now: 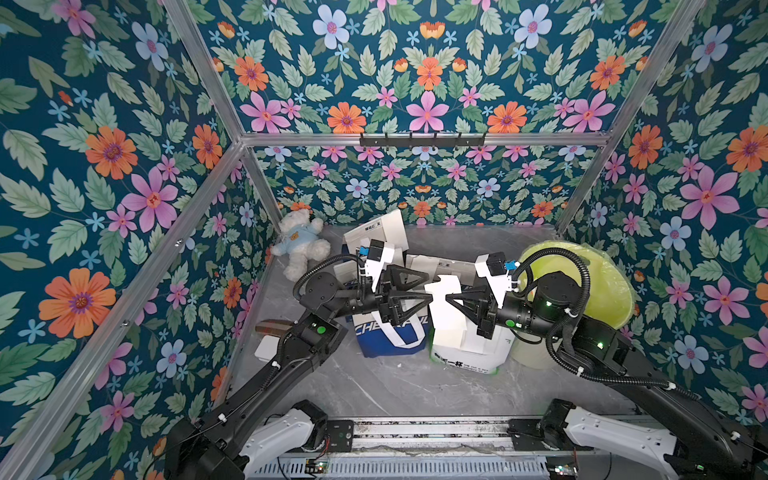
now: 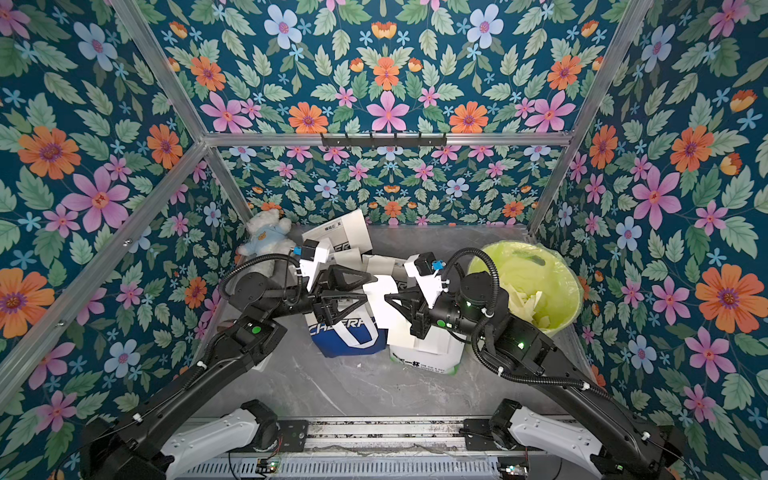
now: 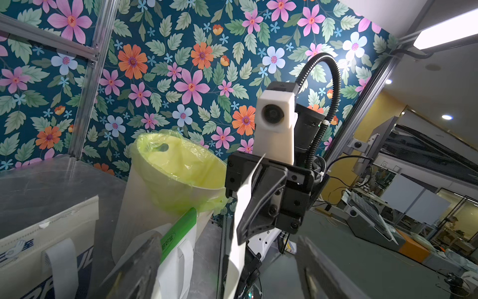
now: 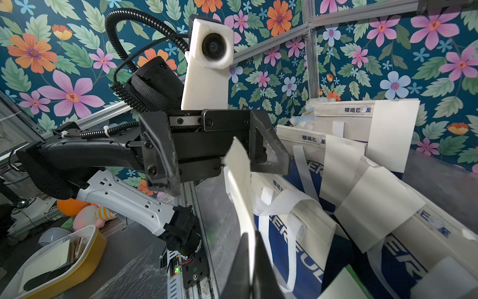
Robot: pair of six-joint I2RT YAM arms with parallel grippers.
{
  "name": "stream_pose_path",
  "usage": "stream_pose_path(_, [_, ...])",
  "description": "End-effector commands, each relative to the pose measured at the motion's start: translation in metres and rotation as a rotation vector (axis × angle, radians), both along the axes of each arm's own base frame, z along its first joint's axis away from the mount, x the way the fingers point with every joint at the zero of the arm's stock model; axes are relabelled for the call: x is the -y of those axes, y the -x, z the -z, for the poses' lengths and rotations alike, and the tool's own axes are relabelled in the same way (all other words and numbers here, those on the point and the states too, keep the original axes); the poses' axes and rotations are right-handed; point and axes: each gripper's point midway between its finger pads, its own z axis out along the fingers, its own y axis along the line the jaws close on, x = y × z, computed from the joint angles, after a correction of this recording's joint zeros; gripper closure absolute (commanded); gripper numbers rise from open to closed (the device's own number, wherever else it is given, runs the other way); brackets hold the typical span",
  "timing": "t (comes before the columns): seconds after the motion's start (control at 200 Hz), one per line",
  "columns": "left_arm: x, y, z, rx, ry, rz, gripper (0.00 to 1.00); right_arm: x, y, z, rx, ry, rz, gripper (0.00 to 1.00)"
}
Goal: Shred takeout receipts and throw away
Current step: Shred the takeout receipt.
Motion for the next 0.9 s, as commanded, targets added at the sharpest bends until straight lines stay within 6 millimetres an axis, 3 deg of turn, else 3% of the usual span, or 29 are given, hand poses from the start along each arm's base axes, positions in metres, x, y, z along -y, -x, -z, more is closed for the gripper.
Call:
stream_pose_path(0.0, [-0.001, 0.003, -0.01, 0.024, 0.034, 0.008, 0.15, -0.002, 0.0, -0.008, 0.003, -0.031, -0.004, 1.0])
stream_pose_path(0.165, [0.001, 0.0, -0.011, 0.012, 0.04, 0.014, 0.16, -0.005, 0.001, -0.011, -0.001, -0.043, -0.02, 1.0])
stream_pose_path(0.345, [0.005, -0.003, -0.014, -0.005, 0.046, 0.038, 0.28, -0.006, 0.0, -0.011, -0.007, -0.047, -0.021, 1.0])
stream_pose_path(0.515, [0.009, -0.007, -0.013, -0.042, 0.043, 0.057, 0.57, -0.007, -0.003, -0.009, -0.012, -0.043, -0.012, 1.0])
stream_pose_path(0.785, [0.01, -0.007, -0.009, -0.067, 0.041, 0.062, 0.73, -0.006, -0.007, -0.01, -0.007, -0.047, 0.015, 1.0])
stream_pose_path(0.895, [0.009, -0.009, -0.007, -0.062, 0.032, 0.039, 0.92, -0.005, -0.01, -0.008, -0.015, -0.04, 0.029, 1.0])
